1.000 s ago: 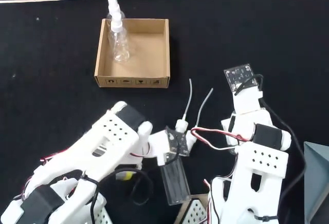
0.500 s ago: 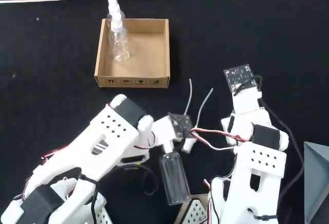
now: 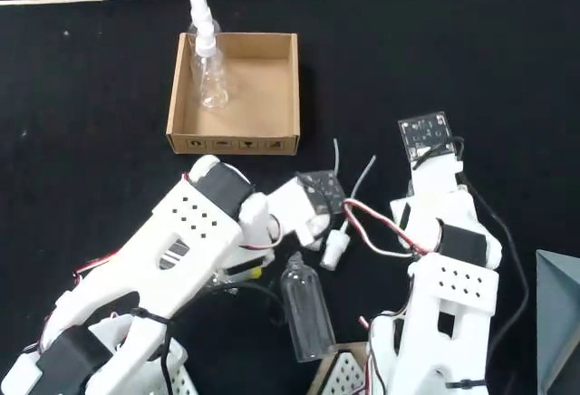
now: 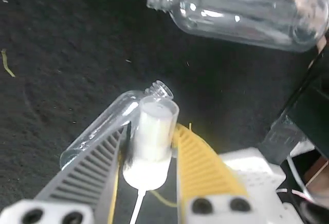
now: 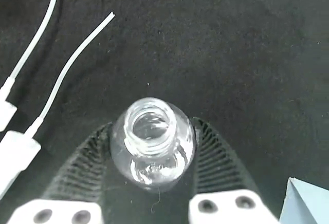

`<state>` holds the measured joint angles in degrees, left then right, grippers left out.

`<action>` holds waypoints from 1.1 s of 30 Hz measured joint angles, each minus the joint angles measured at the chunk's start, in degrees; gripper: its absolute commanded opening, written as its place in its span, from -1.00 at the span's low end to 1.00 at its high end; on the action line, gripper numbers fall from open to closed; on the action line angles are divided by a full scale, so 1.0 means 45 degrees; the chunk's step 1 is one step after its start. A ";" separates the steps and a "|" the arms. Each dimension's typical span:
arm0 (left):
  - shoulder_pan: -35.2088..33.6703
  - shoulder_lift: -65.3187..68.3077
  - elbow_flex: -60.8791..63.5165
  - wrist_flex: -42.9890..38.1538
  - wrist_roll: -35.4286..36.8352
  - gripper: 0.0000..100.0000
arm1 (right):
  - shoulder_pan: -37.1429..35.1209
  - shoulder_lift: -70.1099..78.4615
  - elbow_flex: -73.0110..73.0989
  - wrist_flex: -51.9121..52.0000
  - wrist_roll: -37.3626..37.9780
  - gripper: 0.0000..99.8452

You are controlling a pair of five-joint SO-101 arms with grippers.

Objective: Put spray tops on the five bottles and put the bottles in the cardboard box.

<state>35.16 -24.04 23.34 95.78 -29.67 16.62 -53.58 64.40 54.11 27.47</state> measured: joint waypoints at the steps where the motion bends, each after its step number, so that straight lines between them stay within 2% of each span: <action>1: 0.0000 0.0000 -0.0137 0.0000 0.0117 -0.94 | 0.0000 -0.0020 0.0098 -0.0137 0.0000 -0.92; 7: 0.0000 0.0000 -0.0938 0.0039 0.0879 -0.94 | 0.0000 -0.0137 0.0449 -0.0723 -0.0234 -0.92; 17: 0.0078 -0.0137 -0.1973 0.0078 0.1680 -0.94 | 0.0000 -0.0195 0.0254 -0.0176 -0.0410 -0.92; 27: 0.0078 -0.3204 -0.1973 0.0098 0.2481 -0.94 | 0.0000 0.0000 -0.0430 0.1035 -0.0410 -0.94; 33: 0.0078 -0.3751 -0.1973 0.0098 0.2579 -0.94 | 0.0000 0.0000 -0.0938 0.1719 -0.0410 -0.98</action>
<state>35.52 -40.92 14.46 96.22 -18.07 16.62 -53.58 60.18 61.85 25.63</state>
